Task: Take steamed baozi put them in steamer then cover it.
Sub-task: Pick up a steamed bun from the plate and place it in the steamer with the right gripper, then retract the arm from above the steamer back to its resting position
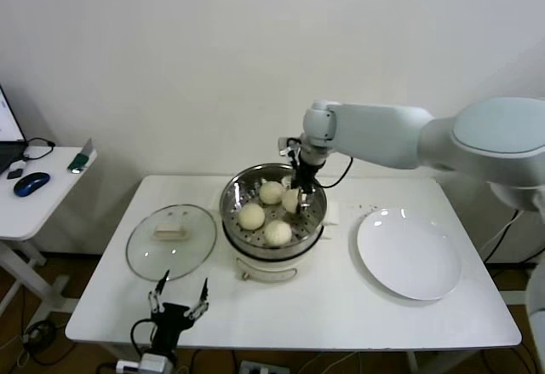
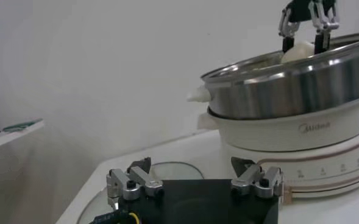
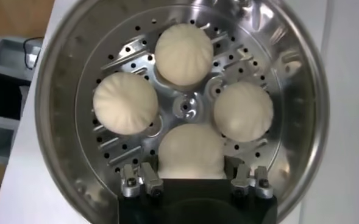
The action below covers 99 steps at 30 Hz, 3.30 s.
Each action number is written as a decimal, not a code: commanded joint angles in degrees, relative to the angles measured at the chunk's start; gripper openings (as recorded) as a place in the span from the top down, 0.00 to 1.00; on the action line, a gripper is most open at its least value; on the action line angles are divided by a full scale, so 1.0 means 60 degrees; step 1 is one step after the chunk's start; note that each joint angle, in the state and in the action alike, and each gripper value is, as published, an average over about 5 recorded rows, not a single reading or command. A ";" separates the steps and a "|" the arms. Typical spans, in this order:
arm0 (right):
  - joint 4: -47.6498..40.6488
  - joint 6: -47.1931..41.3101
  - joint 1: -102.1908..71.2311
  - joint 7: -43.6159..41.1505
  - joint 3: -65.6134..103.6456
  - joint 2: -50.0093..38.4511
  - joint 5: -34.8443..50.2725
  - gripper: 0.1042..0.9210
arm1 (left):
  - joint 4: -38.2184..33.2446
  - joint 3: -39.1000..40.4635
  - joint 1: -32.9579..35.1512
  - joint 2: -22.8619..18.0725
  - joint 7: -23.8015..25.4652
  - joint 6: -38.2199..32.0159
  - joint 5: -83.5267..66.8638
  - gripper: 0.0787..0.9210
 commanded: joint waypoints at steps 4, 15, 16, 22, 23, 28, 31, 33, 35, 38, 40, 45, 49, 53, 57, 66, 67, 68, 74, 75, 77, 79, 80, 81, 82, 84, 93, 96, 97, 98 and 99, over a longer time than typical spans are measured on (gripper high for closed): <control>-0.0276 -0.0031 -0.0378 0.0163 -0.0045 0.0173 -0.0278 0.29 | 0.0048 -0.0032 0.0042 0.0037 0.0006 -0.0039 -0.0062 0.12; 0.0149 -0.0202 -0.0171 0.0095 0.0118 -0.0089 -0.0211 0.13 | 0.0017 -0.0026 0.0019 0.0066 0.0006 -0.0016 -0.0046 0.12; 0.0167 -0.0196 -0.0119 0.0049 0.0156 -0.0142 -0.0234 0.13 | 0.0012 -0.0026 0.0015 0.0068 0.0006 -0.0012 -0.0044 0.12; 0.0213 -0.0123 0.0322 -0.0130 0.0738 -0.0677 -0.0337 0.12 | 0.0003 -0.0023 -0.0003 0.0077 -0.0001 0.0002 -0.0024 0.12; 0.0262 -0.0049 0.0433 -0.0070 0.0861 -0.0857 -0.0253 0.12 | 0.0006 -0.0025 -0.0001 0.0078 -0.0003 -0.0001 -0.0018 0.12; 0.1208 0.0815 0.1073 0.1164 0.0922 -0.2103 0.0446 0.12 | 0.0084 -0.0093 -0.0016 0.0065 -0.0013 -0.0039 -0.0002 0.12; 0.2041 0.1405 0.1265 0.2289 0.1090 -0.3134 0.0673 0.12 | 0.0160 -0.0151 -0.0052 0.0052 -0.0023 -0.0056 -0.0009 0.12; 0.2572 0.1724 0.1242 0.3105 0.1305 -0.3820 0.0871 0.12 | 0.0163 -0.0175 -0.0061 0.0070 -0.0027 -0.0053 -0.0015 0.12; 0.3046 0.1973 0.1094 0.3854 0.1520 -0.4461 0.1026 0.12 | 0.0124 -0.0203 -0.0057 0.0097 -0.0027 -0.0042 -0.0015 0.12; 0.3612 0.2510 0.0659 0.4858 0.1928 -0.5414 0.1010 0.12 | 0.0064 -0.0261 -0.0064 0.0119 -0.0038 -0.0018 -0.0019 0.12; 0.3915 0.2867 0.0229 0.5410 0.2314 -0.6010 0.0954 0.12 | 0.0028 -0.0294 -0.0065 0.0131 -0.0062 -0.0005 -0.0017 0.12; 0.4586 0.3454 -0.1337 0.6678 0.3682 -0.7299 0.0531 0.12 | -0.0078 -0.0282 0.0059 0.0220 -0.0276 0.0002 0.0123 0.12; 0.5029 0.3523 -0.3383 0.7289 0.5889 -0.8086 0.0176 0.12 | -0.0139 -0.0285 0.0025 0.0169 -0.0437 0.0082 0.0294 0.12; 0.5521 0.3476 -0.6051 0.7707 0.8738 -0.8612 -0.0084 0.12 | -0.0244 -0.0351 -0.0068 0.0160 -0.0423 0.0118 0.0542 0.12; 0.5956 0.3437 -0.9068 0.8010 1.1976 -0.8697 -0.0292 0.12 | -0.0317 -0.0480 -0.0136 0.0224 -0.0384 0.0244 0.0796 0.12; 0.6660 0.3231 -1.4279 0.8451 1.7737 -0.7484 -0.0279 0.12 | -0.0442 -0.0801 -0.0259 0.0542 -0.0296 0.0547 0.1743 0.12; 0.6736 0.3198 -1.4730 0.8459 1.8222 -0.7264 -0.0291 0.12 | -0.0452 -0.0830 -0.0286 0.0582 -0.0296 0.0547 0.1995 0.12; 0.6812 0.3154 -1.5114 0.8466 1.8659 -0.7047 -0.0303 0.12 | -0.0457 -0.0853 -0.0318 0.0623 -0.0297 0.0540 0.2244 0.12; 0.7265 0.2811 -1.7143 0.8433 2.0683 -0.5713 -0.0792 0.12 | -0.0398 -0.1064 -0.0640 0.0979 -0.0348 0.0744 0.4923 0.12; 0.7329 0.2750 -1.7367 0.8425 2.0934 -0.5518 -0.0871 0.12 | -0.0366 -0.1099 -0.0709 0.1066 -0.0358 0.0787 0.5458 0.12; 0.7457 0.2640 -1.7770 0.8374 2.1404 -0.5159 -0.0995 0.12 | -0.0287 -0.1154 -0.0825 0.1309 -0.0360 0.0883 0.6473 0.12; 0.7566 0.2568 -1.8116 0.8293 2.1771 -0.4904 -0.1109 0.12 | -0.0205 -0.1154 -0.0903 0.1628 -0.0291 0.1072 0.7372 0.12; 0.7606 0.2551 -1.8258 0.8245 2.1921 -0.4802 -0.1163 0.12 | -0.0168 -0.1120 -0.0929 0.1794 -0.0240 0.1219 0.7761 0.12; 0.7639 0.2535 -1.8409 0.8205 2.2062 -0.4697 -0.1214 0.12 | -0.0109 -0.1064 -0.0965 0.1970 -0.0190 0.1405 0.8116 0.12; 0.7667 0.2522 -1.8532 0.8181 2.2182 -0.4593 -0.1249 0.12 | -0.0034 -0.0997 -0.1008 0.2122 -0.0148 0.1579 0.8419 0.12; 0.7718 0.2486 -1.8773 0.8143 2.2381 -0.4381 -0.1306 0.12 | 0.0211 -0.0837 -0.1148 0.2390 -0.0110 0.1780 0.8950 0.12; 0.7792 0.2402 -1.9230 0.7964 2.2602 -0.3848 -0.1944 0.12 | 0.2365 -0.0063 -0.2827 0.2933 -0.0034 0.1474 1.0257 0.12; 0.7777 0.2356 -1.9364 0.7917 2.2598 -0.3835 -0.2235 0.12 | 0.3043 0.0066 -0.3465 0.3036 0.0052 0.1284 1.0447 0.12; 0.7783 0.2324 -1.9402 0.7915 2.2595 -0.3844 -0.2328 0.12 | 0.3271 0.0107 -0.3655 0.3078 0.0066 0.1240 1.0449 0.12; 0.7791 0.2290 -1.9442 0.7913 2.2590 -0.3857 -0.2407 0.12 | 0.3506 0.0151 -0.3847 0.3110 0.0069 0.1208 1.0438 0.12; 0.7799 0.2247 -1.9478 0.7910 2.2588 -0.3868 -0.2482 0.12 | 0.3748 0.0196 -0.4036 0.3129 0.0064 0.1179 1.0432 0.12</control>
